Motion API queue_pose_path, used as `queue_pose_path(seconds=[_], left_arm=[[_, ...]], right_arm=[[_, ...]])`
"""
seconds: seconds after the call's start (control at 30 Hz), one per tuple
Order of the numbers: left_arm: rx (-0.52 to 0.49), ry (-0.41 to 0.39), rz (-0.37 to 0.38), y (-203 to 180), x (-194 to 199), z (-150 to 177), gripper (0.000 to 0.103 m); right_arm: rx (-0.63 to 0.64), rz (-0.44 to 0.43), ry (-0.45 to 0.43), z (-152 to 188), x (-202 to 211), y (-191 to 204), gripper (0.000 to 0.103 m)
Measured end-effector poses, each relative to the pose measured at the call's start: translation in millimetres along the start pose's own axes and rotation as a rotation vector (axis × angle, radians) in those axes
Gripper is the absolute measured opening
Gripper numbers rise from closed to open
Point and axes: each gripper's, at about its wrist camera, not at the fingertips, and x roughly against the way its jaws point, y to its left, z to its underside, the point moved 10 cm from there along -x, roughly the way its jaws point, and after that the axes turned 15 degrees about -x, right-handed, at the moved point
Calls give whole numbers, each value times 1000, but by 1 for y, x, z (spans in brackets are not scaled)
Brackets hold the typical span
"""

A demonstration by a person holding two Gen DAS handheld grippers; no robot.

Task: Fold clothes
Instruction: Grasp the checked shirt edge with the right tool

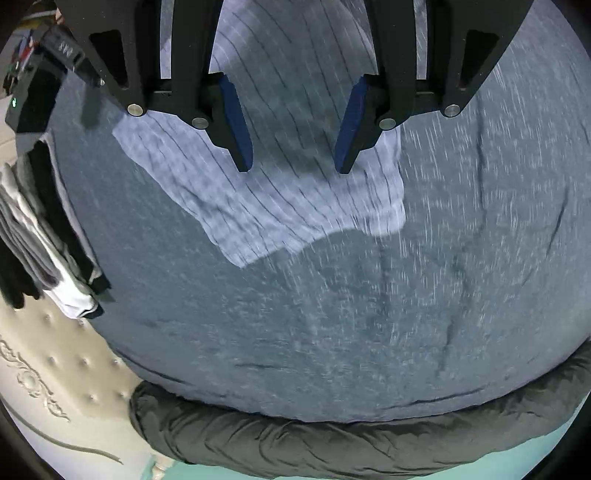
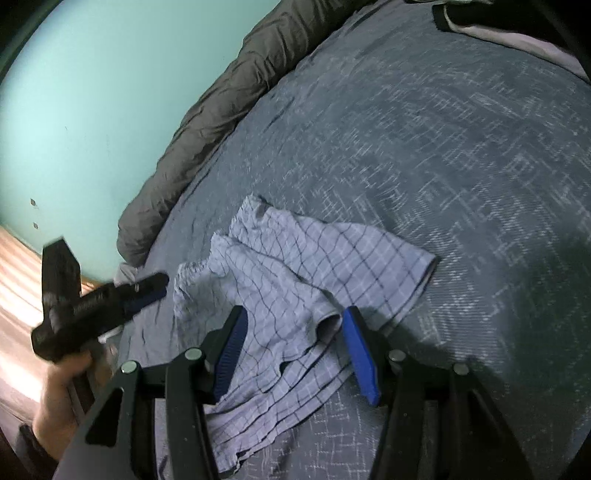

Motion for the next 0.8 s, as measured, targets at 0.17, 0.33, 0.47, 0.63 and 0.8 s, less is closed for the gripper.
queue_pose_path(seconds=[0.17,0.33,0.47,0.63,0.8], left_arm=[[1,17,-2,3,-19,-17,50],[-20,42,-21,3,-38,-28,50],[-18,48,-25,5,-47,-32,50],[-6,54,-38,10,-56,-36,50],[-13,59,-31,8,-62,-42,50]], right_arm=[[18,56,6,3,-5,-7,44],[0,100,-4,-3,-7,-17,12],[28,114,-13,-4,-5,-17,5],[36,95,-6,0,-4,-15,2],[41,81,-24,-1,8,-14,2]])
